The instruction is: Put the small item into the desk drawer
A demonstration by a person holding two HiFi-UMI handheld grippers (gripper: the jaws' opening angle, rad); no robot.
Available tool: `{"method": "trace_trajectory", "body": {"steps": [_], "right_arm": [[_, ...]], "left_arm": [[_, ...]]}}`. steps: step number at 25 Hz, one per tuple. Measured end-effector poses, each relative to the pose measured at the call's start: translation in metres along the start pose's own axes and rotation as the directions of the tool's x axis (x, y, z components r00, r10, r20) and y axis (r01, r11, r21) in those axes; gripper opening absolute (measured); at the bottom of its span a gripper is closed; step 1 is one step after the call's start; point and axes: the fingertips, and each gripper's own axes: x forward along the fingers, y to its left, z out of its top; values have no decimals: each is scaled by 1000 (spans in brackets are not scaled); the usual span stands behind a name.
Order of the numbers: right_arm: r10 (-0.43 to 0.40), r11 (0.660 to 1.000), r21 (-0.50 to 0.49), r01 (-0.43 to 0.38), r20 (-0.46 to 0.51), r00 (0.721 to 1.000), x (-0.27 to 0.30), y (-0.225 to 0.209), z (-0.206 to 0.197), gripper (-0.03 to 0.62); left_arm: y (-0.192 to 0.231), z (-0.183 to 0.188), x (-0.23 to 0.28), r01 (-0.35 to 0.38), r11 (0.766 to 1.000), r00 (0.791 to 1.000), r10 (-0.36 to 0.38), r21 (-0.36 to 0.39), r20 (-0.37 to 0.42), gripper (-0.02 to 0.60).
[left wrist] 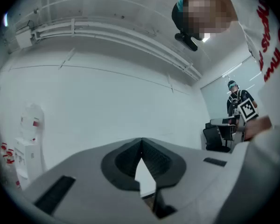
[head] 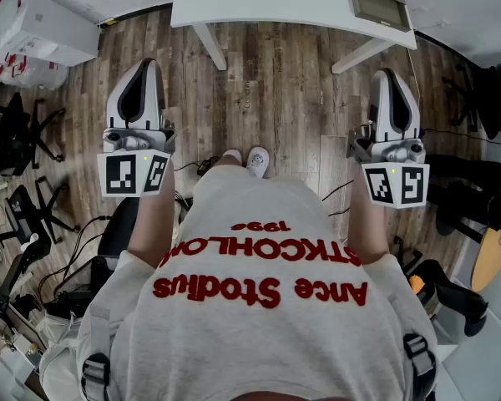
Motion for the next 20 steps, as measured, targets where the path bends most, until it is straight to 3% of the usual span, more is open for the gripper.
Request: {"method": "trace_trajectory", "body": {"steps": [10,20], "right_arm": [[5,1000,1,-5,3,1000,0,6,-1,15],[-17,998,68,17,8,1000,3,-4,-4,17]], "left_arm": [[-13,-4,4,16,1000,1000,-16,-9,9,6],[-17,-5,12,18,1000,1000,-18,-14,-1,6]]}}
